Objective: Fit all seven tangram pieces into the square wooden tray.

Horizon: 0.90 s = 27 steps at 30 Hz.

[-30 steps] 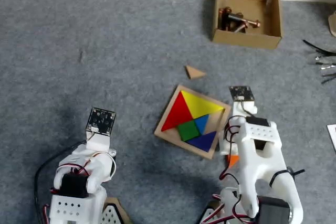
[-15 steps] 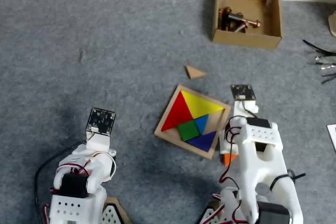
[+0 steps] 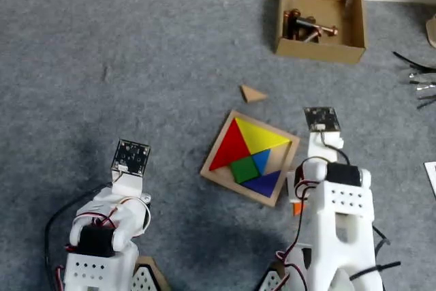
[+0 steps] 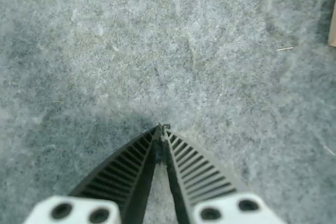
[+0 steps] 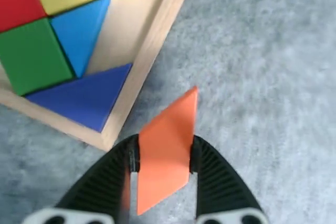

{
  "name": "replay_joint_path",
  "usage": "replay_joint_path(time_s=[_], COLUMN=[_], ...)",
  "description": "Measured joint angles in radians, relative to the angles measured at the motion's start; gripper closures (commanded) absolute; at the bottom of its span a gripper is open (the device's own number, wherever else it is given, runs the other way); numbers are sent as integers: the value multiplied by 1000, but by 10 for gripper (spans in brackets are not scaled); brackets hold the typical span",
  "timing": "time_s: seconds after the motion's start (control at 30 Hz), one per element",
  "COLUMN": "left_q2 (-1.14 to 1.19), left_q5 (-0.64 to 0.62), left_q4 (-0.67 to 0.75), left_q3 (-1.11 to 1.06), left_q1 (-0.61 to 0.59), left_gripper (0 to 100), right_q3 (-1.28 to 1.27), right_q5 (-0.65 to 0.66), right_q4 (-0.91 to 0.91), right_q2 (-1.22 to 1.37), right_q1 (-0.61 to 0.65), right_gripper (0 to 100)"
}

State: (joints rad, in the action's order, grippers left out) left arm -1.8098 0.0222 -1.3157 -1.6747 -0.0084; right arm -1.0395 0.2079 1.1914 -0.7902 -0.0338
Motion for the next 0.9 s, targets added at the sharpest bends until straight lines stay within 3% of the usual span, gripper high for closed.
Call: replay_joint_path(time_s=[0.33,0.53,0.9], left_q2=[0,0,0], left_q5=[0,0,0], left_q4=[0,0,0], left_q3=[0,0,0], left_q1=[0,0,0], left_gripper=[988,989,989], right_q3=[249,361,459], right_q5=[-137,-250,-433], right_q4=[164,164,78], right_q2=[40,219,555], right_q1=[95,186,196], right_gripper=[995,995,995])
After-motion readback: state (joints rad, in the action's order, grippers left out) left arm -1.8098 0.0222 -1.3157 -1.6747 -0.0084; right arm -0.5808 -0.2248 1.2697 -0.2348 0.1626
